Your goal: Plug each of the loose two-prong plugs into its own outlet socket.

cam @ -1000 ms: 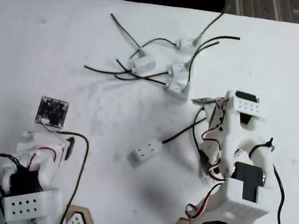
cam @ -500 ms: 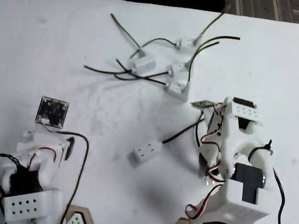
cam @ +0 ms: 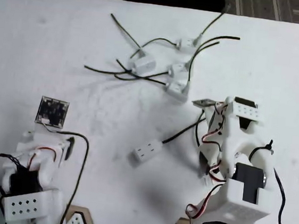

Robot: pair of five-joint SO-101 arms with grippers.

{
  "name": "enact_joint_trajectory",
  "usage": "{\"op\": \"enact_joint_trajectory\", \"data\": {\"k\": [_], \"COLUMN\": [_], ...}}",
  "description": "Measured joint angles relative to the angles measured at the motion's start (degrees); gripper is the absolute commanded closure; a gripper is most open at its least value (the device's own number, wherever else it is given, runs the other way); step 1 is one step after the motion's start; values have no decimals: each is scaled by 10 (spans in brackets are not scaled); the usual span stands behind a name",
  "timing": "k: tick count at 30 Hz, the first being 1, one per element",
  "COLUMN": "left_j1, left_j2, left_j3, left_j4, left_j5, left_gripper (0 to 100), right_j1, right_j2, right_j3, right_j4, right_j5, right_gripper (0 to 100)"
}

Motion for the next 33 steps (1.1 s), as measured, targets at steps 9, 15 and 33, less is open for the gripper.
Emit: {"op": "enact_joint_trajectory", "data": {"k": [9,15,33], "left_j1": [0,0,0], "left_j2": [0,0,0], "left_j3": [0,2,2], "left_j4": [0,0,0], "left_j5": [0,0,0], "left_gripper": [740,740,740], "right_j1": [-21,-51,-158], "right_j2": [-4,-10,-2], "right_j3": [56,62,78], "right_j4": [-26,-30,2], "right_j5": [0,-31,-128], "right_gripper": [908,981,900]}}
